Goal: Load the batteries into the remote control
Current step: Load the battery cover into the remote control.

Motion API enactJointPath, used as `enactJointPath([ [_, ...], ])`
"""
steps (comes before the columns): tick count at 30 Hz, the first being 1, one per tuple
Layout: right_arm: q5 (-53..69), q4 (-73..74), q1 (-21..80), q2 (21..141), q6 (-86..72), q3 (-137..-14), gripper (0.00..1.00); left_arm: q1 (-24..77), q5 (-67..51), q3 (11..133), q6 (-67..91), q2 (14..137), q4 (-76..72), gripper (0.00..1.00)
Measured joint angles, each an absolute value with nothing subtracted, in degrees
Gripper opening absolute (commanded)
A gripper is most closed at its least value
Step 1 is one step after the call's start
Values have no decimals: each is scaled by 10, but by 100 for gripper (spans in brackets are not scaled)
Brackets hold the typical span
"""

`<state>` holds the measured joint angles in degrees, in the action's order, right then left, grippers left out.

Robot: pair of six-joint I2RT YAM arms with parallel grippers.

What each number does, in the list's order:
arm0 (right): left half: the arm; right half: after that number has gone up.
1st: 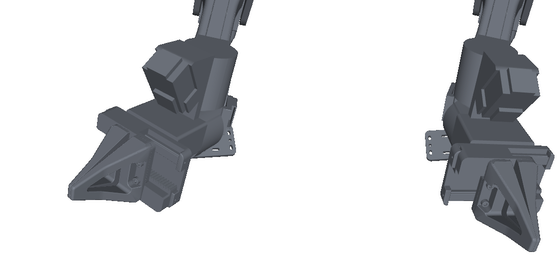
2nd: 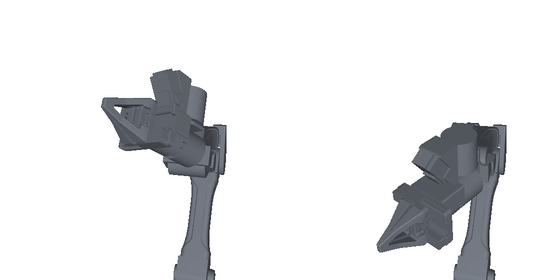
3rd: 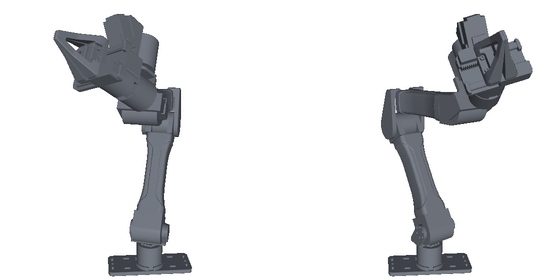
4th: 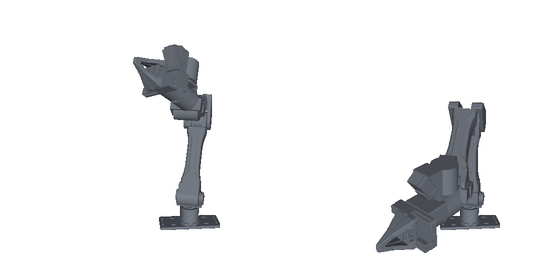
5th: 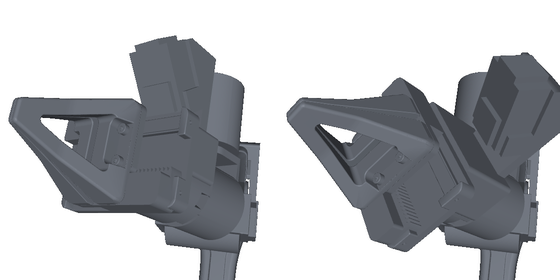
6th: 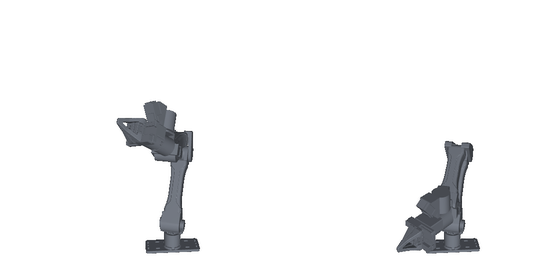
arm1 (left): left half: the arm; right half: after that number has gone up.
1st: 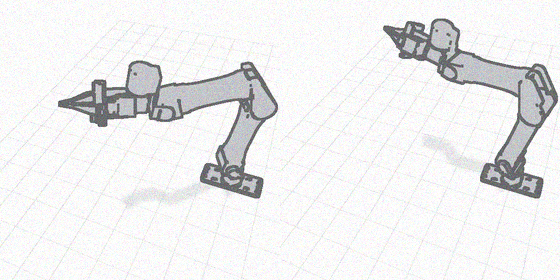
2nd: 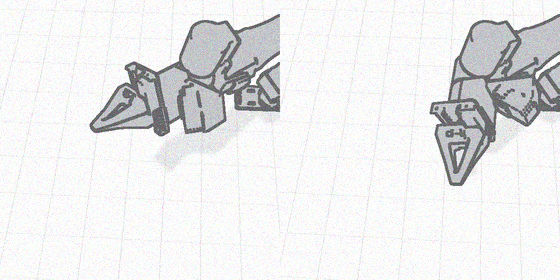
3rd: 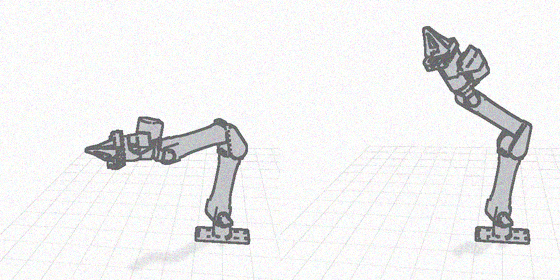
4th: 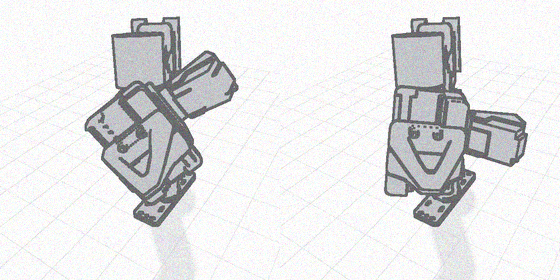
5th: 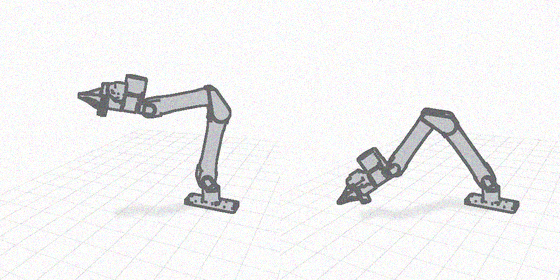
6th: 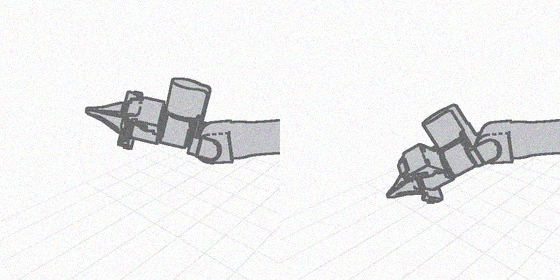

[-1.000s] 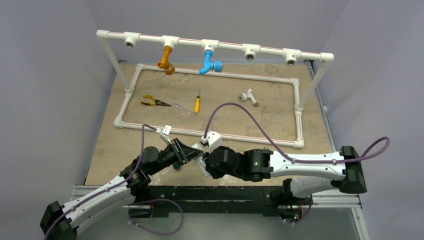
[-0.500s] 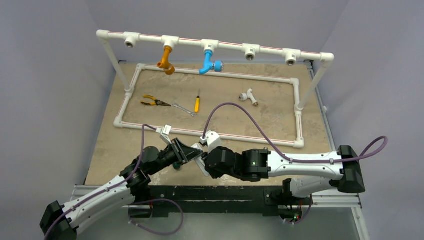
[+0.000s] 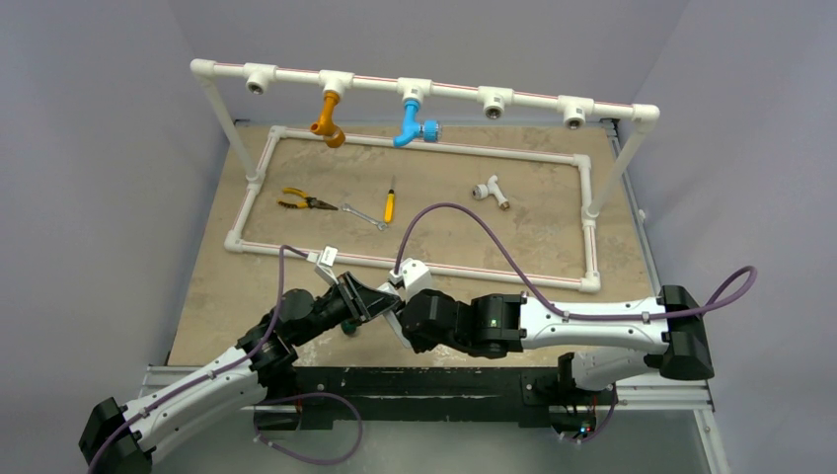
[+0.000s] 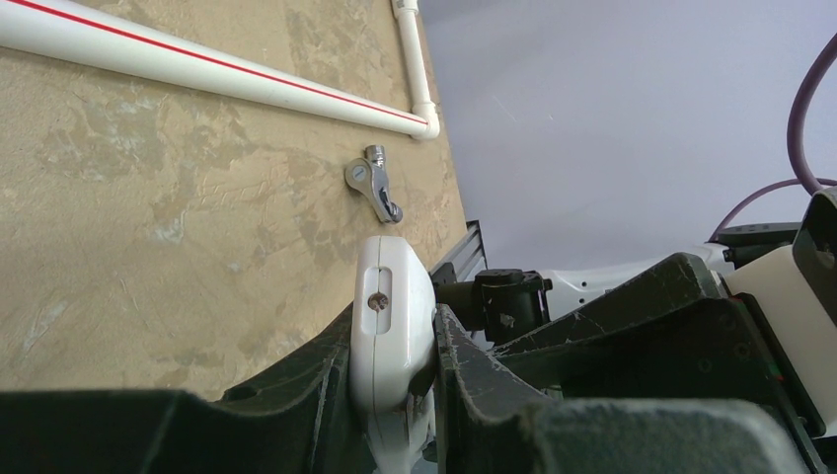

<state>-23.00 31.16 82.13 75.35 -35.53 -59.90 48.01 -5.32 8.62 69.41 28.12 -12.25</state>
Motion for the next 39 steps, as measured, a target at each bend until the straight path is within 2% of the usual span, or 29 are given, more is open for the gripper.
enactJointPath([
  [12, -232, 312, 821, 754, -353, -602, 52, 480, -55, 86, 694, 278, -124, 0],
  [18, -230, 309, 821, 748, -351, -609, 73, 480, -55, 86, 695, 277, -124, 0],
  [23, -237, 303, 821, 710, -364, -609, 85, 480, -55, 86, 695, 277, -127, 0],
  [27, -270, 253, 821, 621, -414, -561, 87, 480, -55, 86, 698, 278, -131, 0],
  [33, -322, 147, 821, 472, -550, -389, 88, 480, -51, 86, 709, 273, -151, 0],
  [39, -340, 37, 821, 447, -647, -274, 88, 480, -38, 86, 725, 263, -176, 0],
])
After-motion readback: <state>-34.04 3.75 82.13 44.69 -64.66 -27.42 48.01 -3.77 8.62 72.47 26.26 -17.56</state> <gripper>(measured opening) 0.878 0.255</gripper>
